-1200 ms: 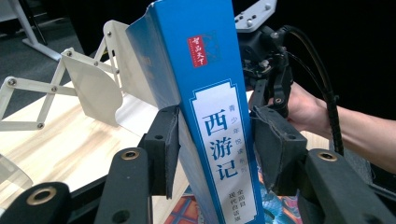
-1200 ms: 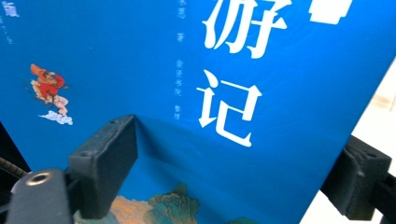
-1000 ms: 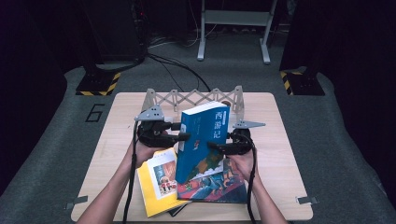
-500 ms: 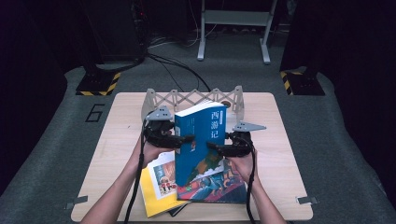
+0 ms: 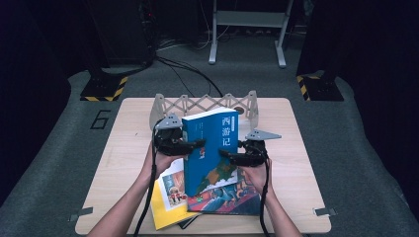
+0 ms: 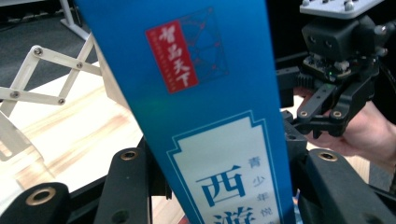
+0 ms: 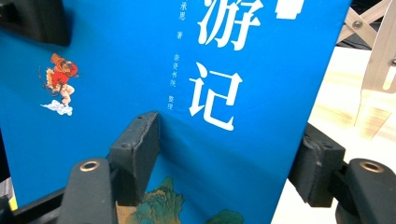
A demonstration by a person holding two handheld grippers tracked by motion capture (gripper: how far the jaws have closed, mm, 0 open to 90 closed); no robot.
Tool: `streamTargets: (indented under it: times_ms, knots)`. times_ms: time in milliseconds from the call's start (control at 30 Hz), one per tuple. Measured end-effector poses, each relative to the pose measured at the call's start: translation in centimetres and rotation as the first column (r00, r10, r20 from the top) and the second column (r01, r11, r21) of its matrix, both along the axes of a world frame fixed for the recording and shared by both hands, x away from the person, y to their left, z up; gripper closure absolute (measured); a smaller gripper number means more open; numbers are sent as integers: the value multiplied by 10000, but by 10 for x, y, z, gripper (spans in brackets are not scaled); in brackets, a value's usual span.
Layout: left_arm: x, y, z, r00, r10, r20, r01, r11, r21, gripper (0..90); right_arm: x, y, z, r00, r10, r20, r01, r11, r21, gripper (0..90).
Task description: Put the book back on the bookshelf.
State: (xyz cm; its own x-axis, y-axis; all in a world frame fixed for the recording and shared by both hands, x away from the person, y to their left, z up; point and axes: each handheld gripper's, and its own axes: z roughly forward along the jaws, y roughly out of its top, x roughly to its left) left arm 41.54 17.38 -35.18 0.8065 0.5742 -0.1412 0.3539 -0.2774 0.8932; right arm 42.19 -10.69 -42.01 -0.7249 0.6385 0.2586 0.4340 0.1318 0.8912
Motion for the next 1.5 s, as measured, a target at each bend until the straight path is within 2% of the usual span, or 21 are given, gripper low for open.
streamTargets:
  times_ms: [33,133,267,300,400,500,567,667,733,767,800,833,867,967,1033,1100,1333,1367,1400,1433,1500]
  knots:
    - [1,1,-1,10000,16,-64,-16,9999,-106,530,0,0,0,10000,17,-5,-17,10000,-16,324]
    - [0,-1,0,9998,160,77,-161,9997,164,532,-1,0,0,10000,13,62,-13,10000,-49,331]
    - [0,-2,2,9999,135,2,-135,9992,384,532,-1,0,0,10000,-5,97,6,10000,-24,337]
    - [1,-2,3,9997,225,-128,-221,9992,341,532,-1,0,0,9999,16,151,-16,10000,-24,347]
    - [1,-2,2,9990,404,-177,-397,9985,386,533,-2,0,1,9998,-4,186,5,10000,-78,347]
    - [4,-1,-1,9981,542,-305,-538,9985,118,542,-1,1,1,9998,-30,172,31,10000,-51,345]
    - [6,1,-2,9981,429,-442,-433,9990,-70,548,-1,1,1,9999,-24,161,25,10000,-63,345]
    - [6,2,-3,9990,208,-402,-220,9994,-274,565,-1,1,0,9999,-47,161,48,9999,-97,344]
    - [1,2,-2,10000,49,-45,-51,9991,-413,579,-1,0,0,9999,21,131,-22,10000,14,344]
    - [1,2,-2,10000,49,-45,-51,9991,-413,584,0,-1,0,9999,38,149,-39,10000,70,346]
    - [-1,2,1,9997,-102,202,113,9985,-538,592,-1,-2,0,9999,77,146,-78,9999,117,347]
    - [-3,2,2,9995,-139,278,155,9982,-588,599,-1,-3,0,9996,147,226,-150,9998,143,351]
    - [-3,2,2,9995,-139,278,155,9982,-588,602,-1,-3,1,9997,132,192,-135,9998,175,355]
    - [-9,2,6,9956,-196,914,236,9988,-424,609,-3,-3,5,9995,75,312,-80,9998,182,383]
    - [-11,2,7,9941,-192,1071,235,9990,-391,613,-3,-3,6,9993,72,379,-79,9998,205,390]
    - [-15,2,9,9898,-83,1419,124,9995,-281,615,-2,-1,9,9992,59,394,-65,9998,169,386]
    - [-19,6,9,9812,273,1911,-231,9994,-245,619,0,0,9,9999,33,113,-35,9998,207,370]
    - [-20,9,10,9779,434,2045,-396,9990,-226,619,-1,-2,9,9999,-12,131,10,9998,203,369]
    - [-20,12,11,9780,516,2020,-478,9986,-237,619,-1,-6,7,9999,-116,117,113,9997,210,370]
    - [-20,16,11,9741,690,2154,-646,9975,-275,620,-2,-12,5,9995,-296,76,294,9994,202,369]
    - [-20,18,12,9718,792,2222,-758,9968,-238,620,-2,-15,3,9993,-364,88,362,9992,172,370]
